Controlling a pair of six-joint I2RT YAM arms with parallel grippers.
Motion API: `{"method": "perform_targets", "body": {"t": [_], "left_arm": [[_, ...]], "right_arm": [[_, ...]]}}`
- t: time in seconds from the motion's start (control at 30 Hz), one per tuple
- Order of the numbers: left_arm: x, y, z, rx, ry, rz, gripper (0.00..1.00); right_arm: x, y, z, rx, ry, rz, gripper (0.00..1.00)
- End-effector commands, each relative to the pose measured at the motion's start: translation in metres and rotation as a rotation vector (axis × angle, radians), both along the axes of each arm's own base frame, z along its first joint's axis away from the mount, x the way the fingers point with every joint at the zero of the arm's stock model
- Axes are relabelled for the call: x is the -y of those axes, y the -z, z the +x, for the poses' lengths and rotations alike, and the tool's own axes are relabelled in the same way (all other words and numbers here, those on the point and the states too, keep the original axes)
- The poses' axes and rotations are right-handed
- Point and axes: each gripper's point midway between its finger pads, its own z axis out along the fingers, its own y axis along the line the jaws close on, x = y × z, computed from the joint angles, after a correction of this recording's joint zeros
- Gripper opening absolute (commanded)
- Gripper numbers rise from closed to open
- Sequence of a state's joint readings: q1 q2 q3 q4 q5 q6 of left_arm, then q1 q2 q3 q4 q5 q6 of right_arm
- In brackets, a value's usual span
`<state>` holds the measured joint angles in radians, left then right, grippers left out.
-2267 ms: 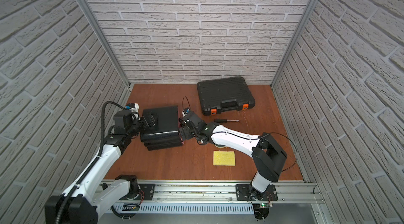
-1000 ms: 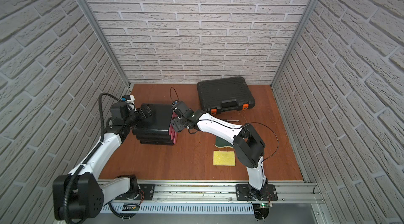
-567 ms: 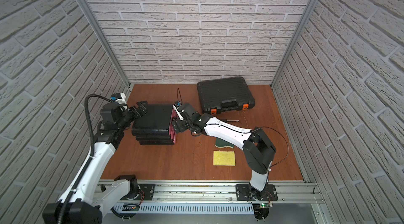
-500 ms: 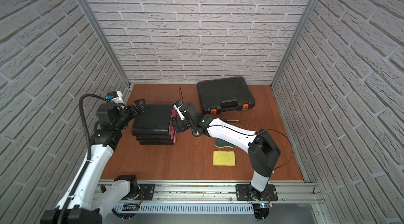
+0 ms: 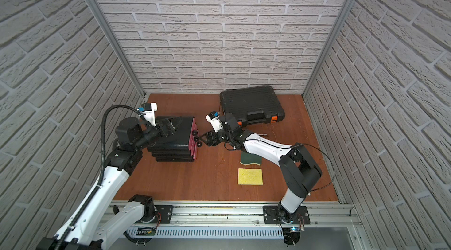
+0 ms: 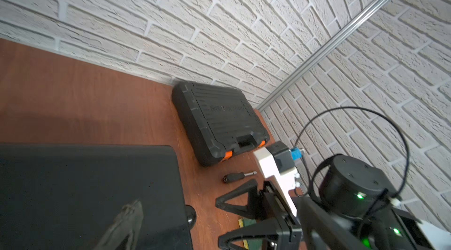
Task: Take the sponge out of the drawer
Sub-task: Open the drawer in the storage box.
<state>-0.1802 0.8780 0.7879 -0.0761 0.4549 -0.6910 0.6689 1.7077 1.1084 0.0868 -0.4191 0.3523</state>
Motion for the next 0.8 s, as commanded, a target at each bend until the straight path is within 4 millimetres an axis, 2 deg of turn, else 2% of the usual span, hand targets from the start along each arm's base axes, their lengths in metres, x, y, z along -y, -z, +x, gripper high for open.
{"method": "perform_targets", "body": {"t": [0.0,0.23,0.53,0.77], "left_arm": [[0.010,0.004,0.003,0.011,0.045,-0.036,0.98],[0.010,0.020,0.008,-0.022,0.041,-0.028,0.98],[0.010,0.043,0.014,-0.064,0.032,-0.018,0.98],[0.009,0.052,0.017,-0.082,0.032,-0.008,0.98]], "right_arm": [[-0.023,-0.015,-0.005,0.028,-0.097,0.105,0.65],[-0.027,0.016,0.004,0.012,-0.101,0.049,0.63],[-0.040,0.022,0.016,0.044,-0.133,0.099,0.59],[-0.047,0.026,0.024,0.035,-0.139,0.129,0.57]]}}
